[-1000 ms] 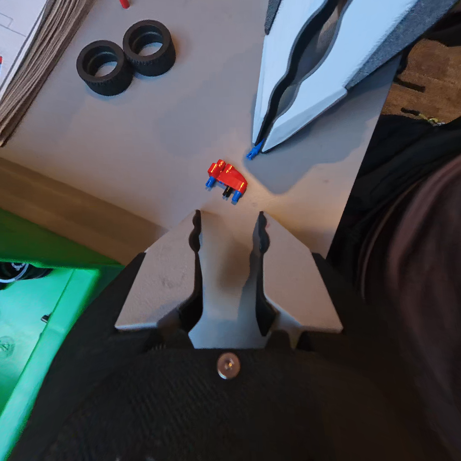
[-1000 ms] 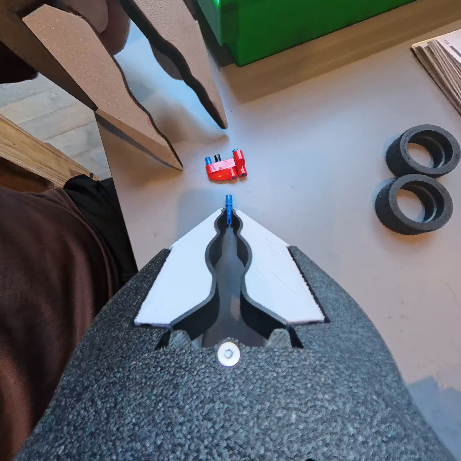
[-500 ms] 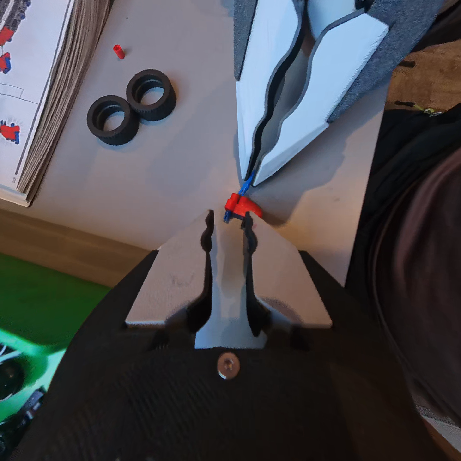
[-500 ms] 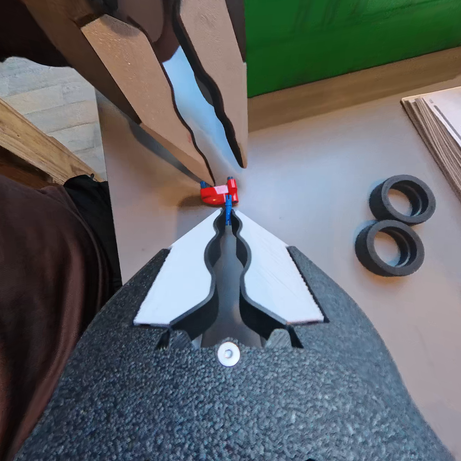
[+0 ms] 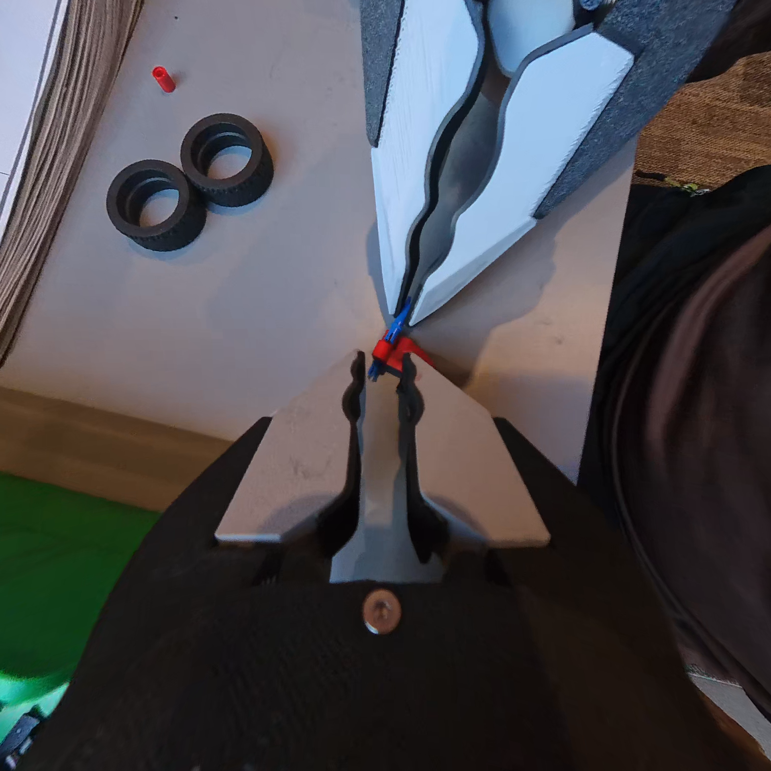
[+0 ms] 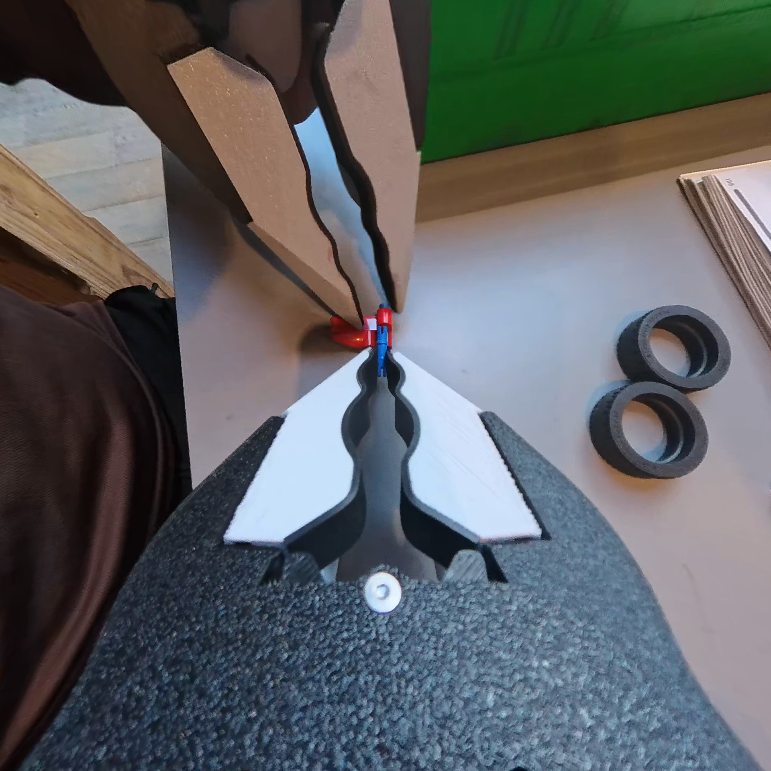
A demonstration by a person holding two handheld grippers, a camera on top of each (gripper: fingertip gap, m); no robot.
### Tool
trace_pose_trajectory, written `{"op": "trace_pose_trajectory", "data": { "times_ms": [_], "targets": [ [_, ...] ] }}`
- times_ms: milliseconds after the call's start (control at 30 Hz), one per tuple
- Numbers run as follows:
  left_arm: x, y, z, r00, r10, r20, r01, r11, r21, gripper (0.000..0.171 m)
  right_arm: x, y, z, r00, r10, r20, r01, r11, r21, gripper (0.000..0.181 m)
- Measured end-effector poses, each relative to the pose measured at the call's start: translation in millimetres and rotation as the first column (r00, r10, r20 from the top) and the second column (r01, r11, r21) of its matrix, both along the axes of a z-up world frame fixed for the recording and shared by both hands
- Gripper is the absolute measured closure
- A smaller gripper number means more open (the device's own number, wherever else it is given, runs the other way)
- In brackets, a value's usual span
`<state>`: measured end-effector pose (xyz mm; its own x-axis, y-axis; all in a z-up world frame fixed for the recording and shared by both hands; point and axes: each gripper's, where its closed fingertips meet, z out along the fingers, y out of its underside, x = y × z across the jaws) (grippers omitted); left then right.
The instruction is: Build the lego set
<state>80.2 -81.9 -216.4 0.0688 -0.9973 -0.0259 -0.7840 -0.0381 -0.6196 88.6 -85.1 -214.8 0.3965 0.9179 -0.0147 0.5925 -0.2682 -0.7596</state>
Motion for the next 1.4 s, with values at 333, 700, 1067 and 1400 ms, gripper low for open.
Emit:
{"op": "trace_pose_trajectory", "data": {
  "times_ms": [333,700,1067,1400],
  "targets": [
    [-10.5,-16.1,0.0,1.000,0.010,0.000,-0.010,0.999,-0.033,0.163,-9.4,-12.4,-0.2,0.998,0.069,-0.006,-0.069,0.998,-0.010,0.179],
    [-7.5,-18.8,-0.3,0.999,-0.027,0.044,0.030,0.997,-0.071,0.167,-12.8,-16.1,-1.0,0.993,0.116,0.010,-0.116,0.993,0.002,0.179],
    [-10.0,-29.0,0.4,0.973,-0.187,0.138,0.194,0.980,-0.041,0.167,-15.3,-26.3,0.5,0.959,0.279,0.041,-0.274,0.957,-0.091,0.180],
    [-17.4,-40.5,1.1,0.955,-0.235,0.180,0.249,0.967,-0.056,0.167,-23.0,-36.5,0.3,0.940,0.337,0.048,-0.323,0.927,-0.191,0.180]
  ]
}}
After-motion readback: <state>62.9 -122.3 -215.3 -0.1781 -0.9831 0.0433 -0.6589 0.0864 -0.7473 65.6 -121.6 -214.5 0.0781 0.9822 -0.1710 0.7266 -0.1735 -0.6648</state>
